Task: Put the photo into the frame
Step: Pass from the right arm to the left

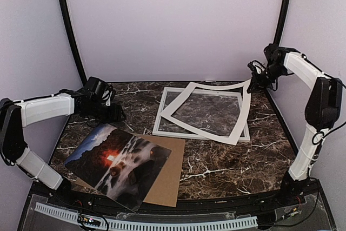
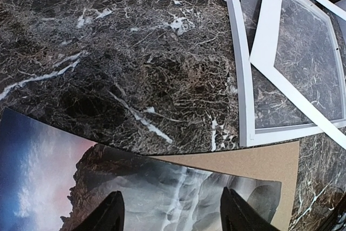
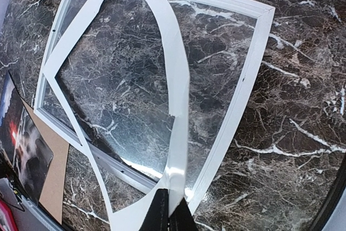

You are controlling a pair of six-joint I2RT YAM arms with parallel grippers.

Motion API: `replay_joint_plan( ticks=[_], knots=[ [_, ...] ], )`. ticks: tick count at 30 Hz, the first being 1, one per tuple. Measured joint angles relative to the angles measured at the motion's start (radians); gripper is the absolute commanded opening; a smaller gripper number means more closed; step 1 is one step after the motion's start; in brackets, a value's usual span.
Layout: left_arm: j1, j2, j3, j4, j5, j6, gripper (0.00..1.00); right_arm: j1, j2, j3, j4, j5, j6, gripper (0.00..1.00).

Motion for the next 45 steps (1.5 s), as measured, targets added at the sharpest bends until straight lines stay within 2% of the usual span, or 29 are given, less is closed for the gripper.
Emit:
replay_joint_plan(
  ticks=[10,13,18,23,28,34,39,45],
  knots=[
    [-0.021,0.074,0.04,0.033,0.029,-0.003,0.64,0.011,-0.027,-0.024,0.018,0.109,0.0,0.0],
    [-0.037,0.083,0.04,0.067,0.044,-0.002,0.64,0.012,-0.065,-0.111,0.08,0.106,0.002,0.0],
    [-0.062,0.114,0.063,0.128,0.069,0.0,0.64,0.013,-0.145,-0.234,0.153,0.103,0.031,0.06],
    [-0.087,0.158,0.095,0.164,0.079,0.0,0.64,0.01,-0.171,-0.324,0.245,0.093,0.08,0.05],
    [-0.124,0.199,0.106,0.223,0.09,0.013,0.64,0.008,-0.171,-0.388,0.305,0.053,0.11,0.0],
    [-0.144,0.24,0.107,0.331,0.145,0.056,0.64,0.002,-0.214,-0.421,0.348,-0.011,0.103,0.0],
    [-0.151,0.269,0.117,0.401,0.196,0.11,0.65,0.002,-0.36,-0.475,0.362,-0.064,0.104,0.0],
    [-0.16,0.273,0.163,0.438,0.266,0.189,0.65,0.006,-0.573,-0.509,0.403,-0.239,0.104,0.0]
  ],
)
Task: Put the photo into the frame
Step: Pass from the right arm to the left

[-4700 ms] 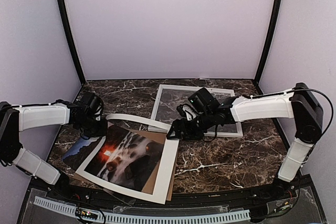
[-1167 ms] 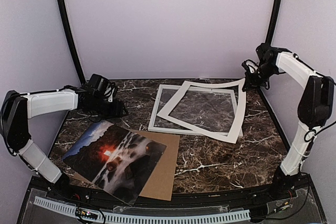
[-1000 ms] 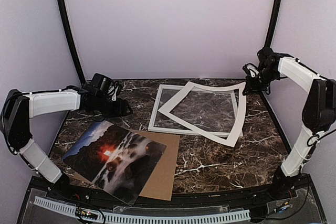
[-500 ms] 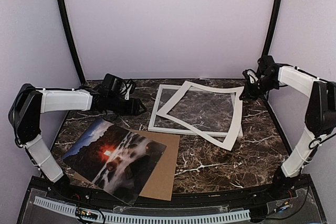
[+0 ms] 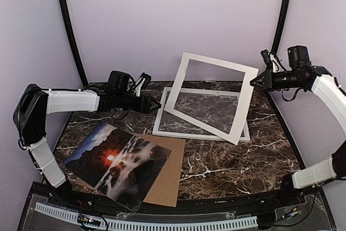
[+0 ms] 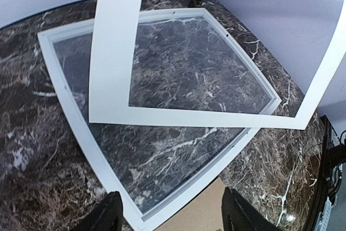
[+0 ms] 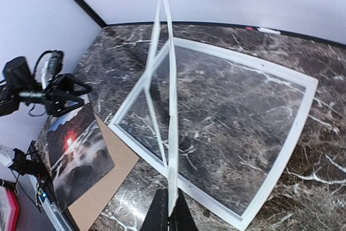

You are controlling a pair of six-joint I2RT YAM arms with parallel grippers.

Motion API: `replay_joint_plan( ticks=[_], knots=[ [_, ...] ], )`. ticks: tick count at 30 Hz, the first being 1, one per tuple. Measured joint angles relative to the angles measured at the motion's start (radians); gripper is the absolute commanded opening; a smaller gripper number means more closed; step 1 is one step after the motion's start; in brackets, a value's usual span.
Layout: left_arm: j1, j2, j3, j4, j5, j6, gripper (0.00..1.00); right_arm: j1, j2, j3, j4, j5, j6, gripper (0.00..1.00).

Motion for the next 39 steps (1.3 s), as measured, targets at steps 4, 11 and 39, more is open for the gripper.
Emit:
replay_joint_plan(
  ticks=[4,11,39],
  knots=[
    [-0.001,0.0,0.055,0.011,0.034,0.069,0.66,0.053,-0.072,0.013,0.0,-0.097,-0.04,0.0],
    [0.0,-0.014,0.118,-0.001,0.056,0.242,0.7,0.114,-0.107,0.018,-0.029,-0.225,-0.142,0.0],
    [0.179,0.34,0.441,-0.045,0.525,0.32,0.99,0.129,-0.179,0.022,-0.113,-0.294,-0.194,0.0]
  ],
)
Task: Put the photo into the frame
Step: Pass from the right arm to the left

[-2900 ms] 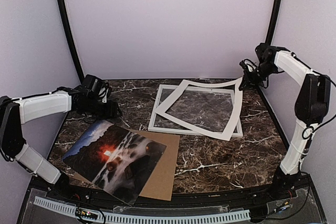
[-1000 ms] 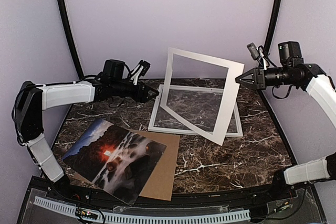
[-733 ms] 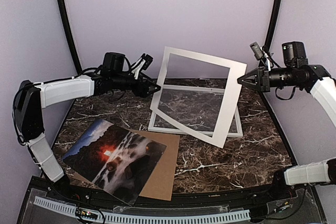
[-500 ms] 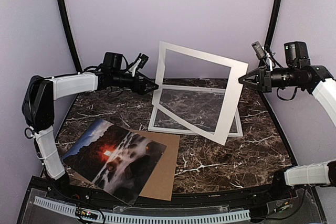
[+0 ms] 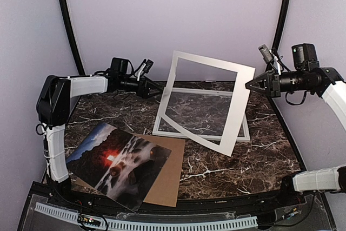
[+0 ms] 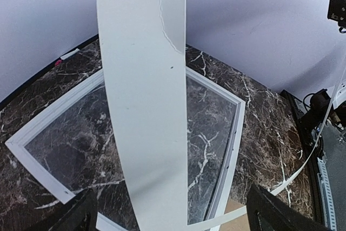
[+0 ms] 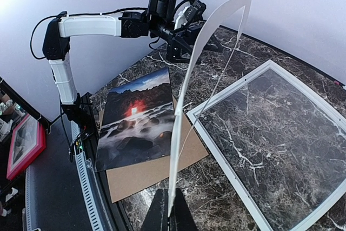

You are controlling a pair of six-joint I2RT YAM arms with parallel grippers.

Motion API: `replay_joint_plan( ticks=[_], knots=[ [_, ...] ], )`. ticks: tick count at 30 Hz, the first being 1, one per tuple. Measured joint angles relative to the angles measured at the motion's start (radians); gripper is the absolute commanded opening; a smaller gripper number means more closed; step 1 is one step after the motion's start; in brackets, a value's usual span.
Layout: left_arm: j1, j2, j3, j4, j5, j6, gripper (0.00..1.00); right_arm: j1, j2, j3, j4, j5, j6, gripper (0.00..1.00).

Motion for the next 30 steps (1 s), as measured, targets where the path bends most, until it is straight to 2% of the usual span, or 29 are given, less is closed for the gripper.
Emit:
replay_joint_plan(
  ticks=[7,14,21,23,26,28,30],
  knots=[
    [0.0,0.079,0.111,0.007,0.079,0.002,0.99,0.0,-0.023,0.001,-0.011,-0.023,0.0,0.0],
    [-0.001,0.136,0.153,0.026,0.155,-0.052,0.97,0.001,-0.052,0.002,-0.012,-0.046,0.0,0.0],
    [-0.021,0.19,0.201,0.035,0.225,-0.093,0.79,0.001,-0.054,0.002,-0.012,-0.024,0.012,0.0],
    [-0.029,0.19,0.201,0.034,0.24,-0.102,0.72,0.001,-0.048,0.002,-0.012,0.0,0.019,0.0],
    [-0.037,0.19,0.201,0.033,0.263,-0.119,0.54,0.001,-0.028,0.003,-0.012,0.033,0.031,0.0],
    [-0.038,0.19,0.201,0.033,0.28,-0.129,0.47,0.001,-0.008,0.003,-0.013,0.058,0.038,0.0],
    [-0.037,0.19,0.201,0.037,0.292,-0.14,0.44,0.001,0.006,0.003,-0.014,0.082,0.042,0.0]
  ],
)
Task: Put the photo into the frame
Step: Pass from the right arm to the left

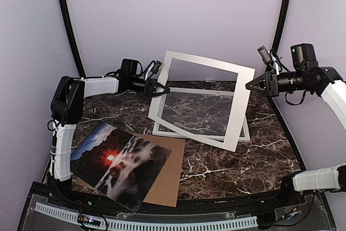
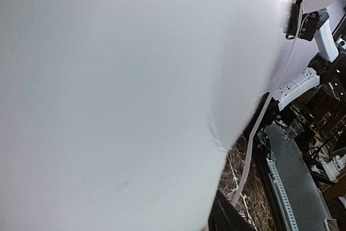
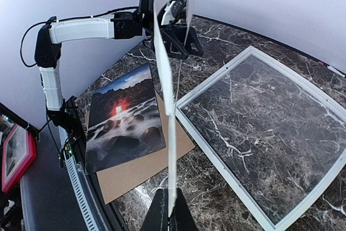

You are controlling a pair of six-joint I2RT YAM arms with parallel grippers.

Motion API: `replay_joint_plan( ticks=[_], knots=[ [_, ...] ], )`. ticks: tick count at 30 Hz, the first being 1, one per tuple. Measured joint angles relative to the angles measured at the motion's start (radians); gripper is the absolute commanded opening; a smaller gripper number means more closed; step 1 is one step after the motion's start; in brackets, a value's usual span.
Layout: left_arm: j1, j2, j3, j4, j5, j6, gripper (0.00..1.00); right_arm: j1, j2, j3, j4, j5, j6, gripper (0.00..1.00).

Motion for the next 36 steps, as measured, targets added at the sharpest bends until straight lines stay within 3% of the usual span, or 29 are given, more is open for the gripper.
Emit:
replay_joint_plan(
  ticks=[14,16,23,29,33,36],
  knots=[
    [0.044,-0.008,-0.122,0.025,0.012,-0.023,0.32,-0.058,0.06,0.0,0.0,0.084,0.049,0.0],
    [0.049,-0.019,-0.147,0.032,0.012,-0.028,0.29,-0.071,0.072,0.0,0.0,0.085,0.057,0.0],
    [0.05,-0.041,-0.16,0.075,0.012,-0.056,0.01,-0.078,0.084,0.0,0.001,0.085,0.071,0.0],
    [0.05,-0.051,-0.161,0.097,0.012,-0.072,0.0,-0.083,0.1,0.0,0.013,0.087,0.08,0.0],
    [0.05,-0.055,-0.186,0.12,-0.005,-0.128,0.0,-0.101,0.138,0.0,0.02,0.117,0.114,0.16],
    [0.05,-0.055,-0.197,0.128,-0.024,-0.21,0.0,-0.123,0.178,0.0,0.027,0.157,0.148,0.21]
  ],
)
